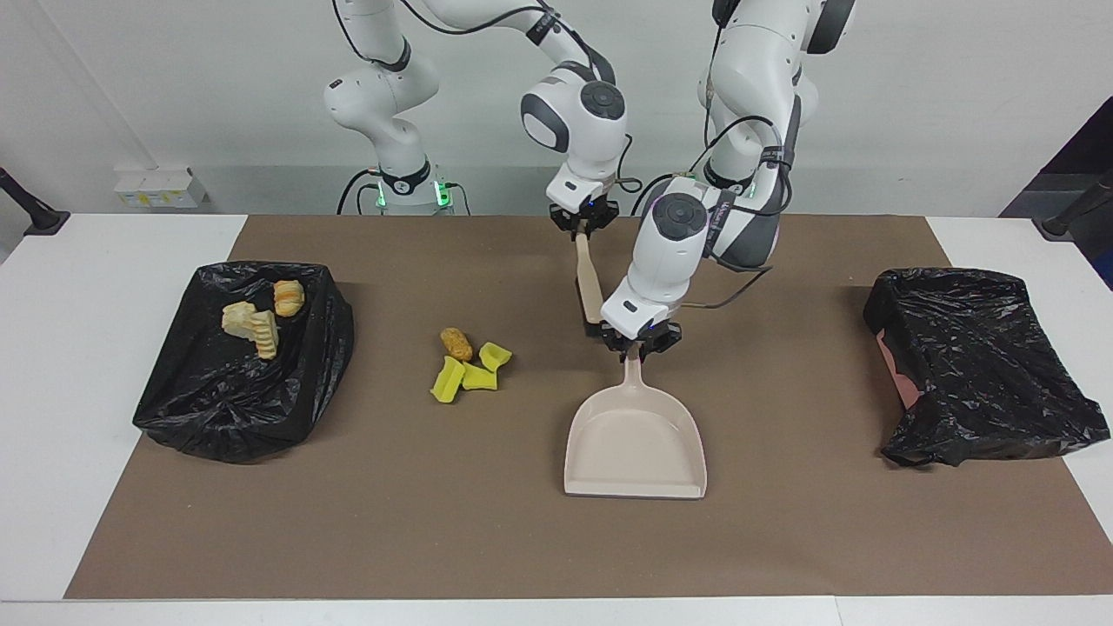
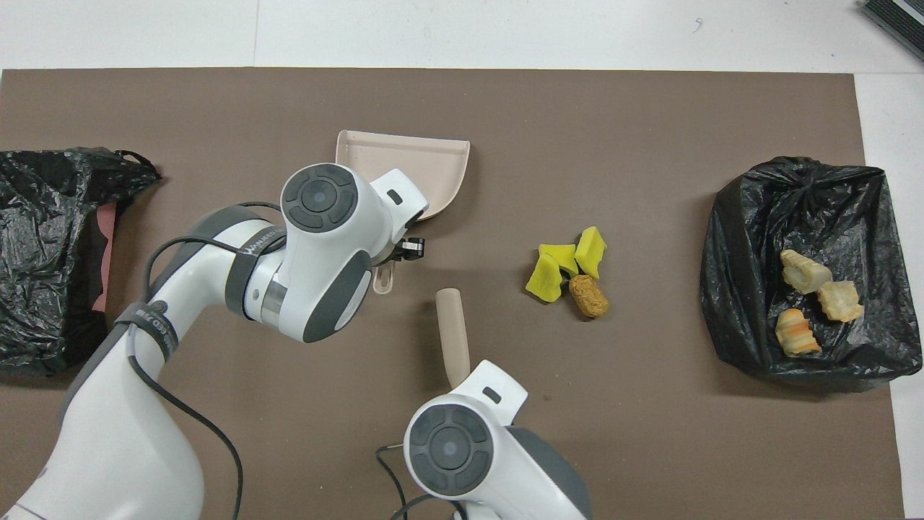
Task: Sweep and dump trash in bin
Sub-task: 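Reach the left gripper toward the dustpan handle while the right gripper approaches the brush, then sweep the sponges and bread into the dustpan with the right gripper's brush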
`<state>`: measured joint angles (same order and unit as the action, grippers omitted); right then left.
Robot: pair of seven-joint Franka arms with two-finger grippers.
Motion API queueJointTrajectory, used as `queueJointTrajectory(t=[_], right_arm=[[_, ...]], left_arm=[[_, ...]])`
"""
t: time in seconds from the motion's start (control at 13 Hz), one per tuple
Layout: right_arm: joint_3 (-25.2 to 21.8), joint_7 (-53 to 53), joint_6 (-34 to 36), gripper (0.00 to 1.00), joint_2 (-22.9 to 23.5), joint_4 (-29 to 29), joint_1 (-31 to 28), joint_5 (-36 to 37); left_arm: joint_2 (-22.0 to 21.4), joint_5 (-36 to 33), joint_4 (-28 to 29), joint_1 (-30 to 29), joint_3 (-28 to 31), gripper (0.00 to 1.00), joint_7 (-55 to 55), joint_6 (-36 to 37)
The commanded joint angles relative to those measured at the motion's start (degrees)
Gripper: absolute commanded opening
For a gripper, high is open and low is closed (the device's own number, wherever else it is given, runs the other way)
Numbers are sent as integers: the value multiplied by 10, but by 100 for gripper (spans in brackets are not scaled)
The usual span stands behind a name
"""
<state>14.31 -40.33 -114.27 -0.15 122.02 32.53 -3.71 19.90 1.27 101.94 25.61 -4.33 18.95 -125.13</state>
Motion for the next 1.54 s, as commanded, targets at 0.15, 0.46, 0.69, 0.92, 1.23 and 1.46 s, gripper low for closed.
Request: queueJointTrajectory(t=[0.15, 0.46, 0.69, 0.92, 1.23, 1.46], right_arm=[[3, 49, 37, 0, -57, 6, -98, 53], [4, 136, 38, 0, -46, 17, -200, 135], [4, 275, 37, 0, -35, 20, -275, 156], [5, 367, 37, 0, -21, 29, -313, 166], [7, 360, 28, 0, -10, 55, -302, 156], [7, 359, 25, 0, 7, 58, -288, 119]], left_arm=[[-35, -8, 7, -64, 0, 0, -273, 9], [-43, -7, 7, -93, 0, 0, -500, 76], [-55, -70, 6, -82, 0, 0, -610, 148], [-82, -100, 37, -44, -3, 0, -633, 183], [-94, -100, 56, -4, -5, 0, -631, 162], [-110, -100, 98, 44, -4, 0, -628, 85]])
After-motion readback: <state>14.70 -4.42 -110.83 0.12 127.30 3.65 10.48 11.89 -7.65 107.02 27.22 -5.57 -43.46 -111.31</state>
